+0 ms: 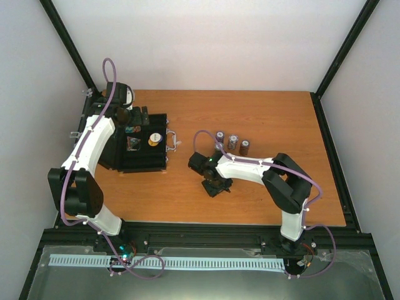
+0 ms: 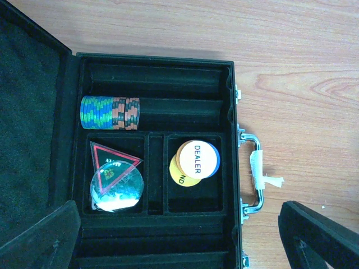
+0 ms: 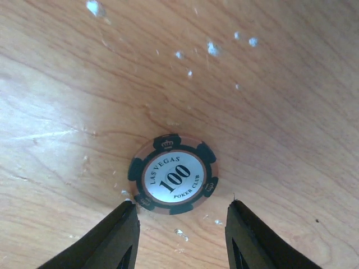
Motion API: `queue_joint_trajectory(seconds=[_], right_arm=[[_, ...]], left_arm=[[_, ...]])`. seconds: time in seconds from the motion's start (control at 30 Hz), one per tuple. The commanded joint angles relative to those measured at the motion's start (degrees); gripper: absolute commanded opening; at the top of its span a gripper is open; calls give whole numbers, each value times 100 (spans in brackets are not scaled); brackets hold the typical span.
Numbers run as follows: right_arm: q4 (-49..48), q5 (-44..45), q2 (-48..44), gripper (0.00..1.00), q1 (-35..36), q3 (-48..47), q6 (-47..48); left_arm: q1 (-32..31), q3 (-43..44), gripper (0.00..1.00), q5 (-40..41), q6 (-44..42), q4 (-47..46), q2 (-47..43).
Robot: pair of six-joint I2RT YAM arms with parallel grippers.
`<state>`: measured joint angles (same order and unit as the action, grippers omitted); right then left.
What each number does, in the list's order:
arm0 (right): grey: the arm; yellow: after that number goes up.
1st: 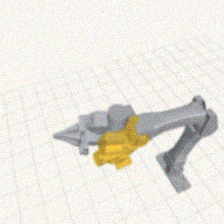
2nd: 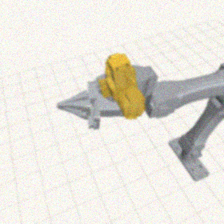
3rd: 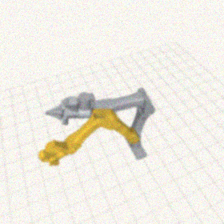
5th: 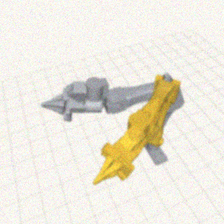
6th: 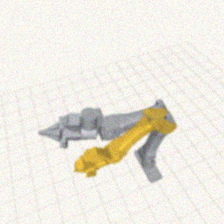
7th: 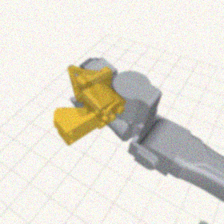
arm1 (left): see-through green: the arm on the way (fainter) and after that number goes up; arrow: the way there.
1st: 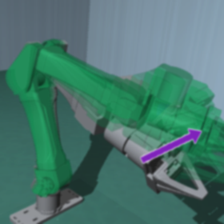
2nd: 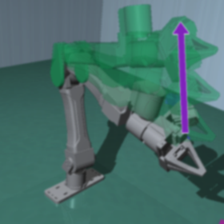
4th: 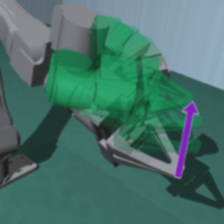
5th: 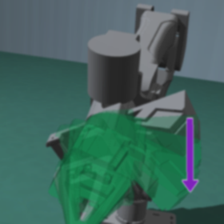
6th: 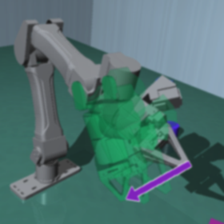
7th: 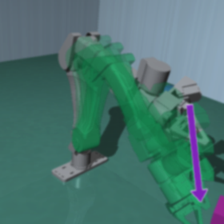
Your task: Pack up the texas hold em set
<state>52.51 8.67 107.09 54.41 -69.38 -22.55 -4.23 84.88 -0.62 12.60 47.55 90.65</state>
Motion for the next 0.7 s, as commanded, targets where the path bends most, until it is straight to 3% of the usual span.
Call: queue_joint_trajectory(seconds=[0.0, 0.17, 0.23, 0.3, 0.4, 0.67], right_arm=[[188, 79, 27, 45, -7, -373, 125], [215, -83, 29, 47, -87, -634, 275], [194, -213, 47, 59, -156, -611, 270], [168, -307, 41, 79, -217, -539, 253], [130, -296, 13, 99, -253, -436, 234], [-325, -776, 128, 100, -465, 32, 244]], left_arm=[[41, 6, 100, 39, -114, -13, -222], [44, 41, 100, 62, -117, 8, -231], [40, 48, 100, 71, -131, 2, -229], [42, 55, 100, 85, -139, 8, -219], [44, 55, 100, 93, -144, 11, -204], [37, 107, 100, 72, -135, 27, -116]])
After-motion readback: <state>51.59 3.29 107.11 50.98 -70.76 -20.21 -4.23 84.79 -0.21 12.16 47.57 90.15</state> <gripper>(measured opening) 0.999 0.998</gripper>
